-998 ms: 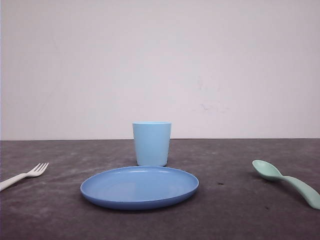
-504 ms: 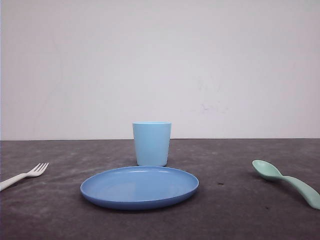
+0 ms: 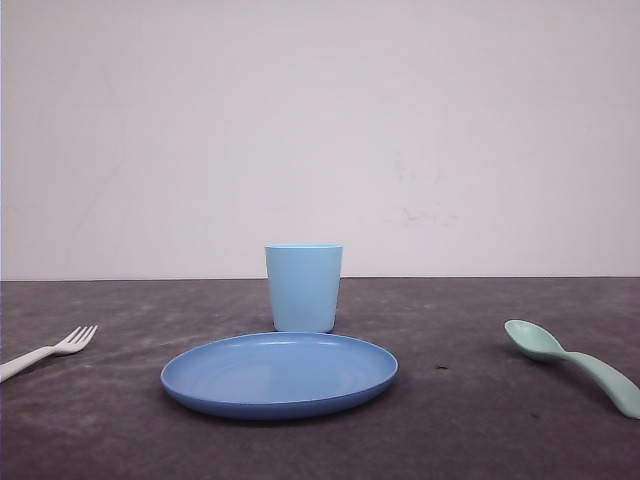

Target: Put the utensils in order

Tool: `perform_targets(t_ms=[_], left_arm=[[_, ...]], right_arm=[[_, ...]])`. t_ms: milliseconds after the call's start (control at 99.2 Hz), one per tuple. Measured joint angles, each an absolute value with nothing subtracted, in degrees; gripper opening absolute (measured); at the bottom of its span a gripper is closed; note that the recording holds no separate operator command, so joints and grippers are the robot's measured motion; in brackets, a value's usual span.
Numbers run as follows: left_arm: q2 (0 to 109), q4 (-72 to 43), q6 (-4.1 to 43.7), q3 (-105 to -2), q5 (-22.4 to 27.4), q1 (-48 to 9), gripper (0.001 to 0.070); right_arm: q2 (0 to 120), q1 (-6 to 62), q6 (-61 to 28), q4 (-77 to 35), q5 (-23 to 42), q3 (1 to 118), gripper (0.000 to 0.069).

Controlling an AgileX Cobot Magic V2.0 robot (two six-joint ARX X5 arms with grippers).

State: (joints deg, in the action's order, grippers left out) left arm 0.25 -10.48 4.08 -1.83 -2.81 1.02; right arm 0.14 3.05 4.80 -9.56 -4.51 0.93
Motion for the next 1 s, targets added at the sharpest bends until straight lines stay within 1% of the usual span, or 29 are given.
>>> perform_targets(t_ms=[192, 423, 655, 897, 998], left_arm=[[0.3, -10.5, 4.1, -1.8, -2.8, 1.0, 0.0013], [0.3, -10.5, 4.1, -1.8, -2.8, 1.0, 0.0013], [0.3, -7.6, 4.1, -1.8, -4.0, 1.0, 0.0013], [0.3, -8.1, 4.1, -1.8, -4.0, 1.0, 0.0013], [0.3, -8.2, 5.5, -1.8, -4.0, 1.0, 0.0013]], right_arm=[[0.1, 3.0, 4.8, -9.6, -4.5, 0.9, 0.0004], [0.1, 3.0, 4.7, -9.8, -2.8, 0.9, 0.0004], [0.1, 3.0, 4.5, -9.8, -2.8, 0.9, 0.0004], [0.1, 3.0, 4.5, -9.8, -3.1, 0.9, 0.0004], [0.1, 3.0, 5.1, -9.7, -3.4, 0.9, 0.0004]])
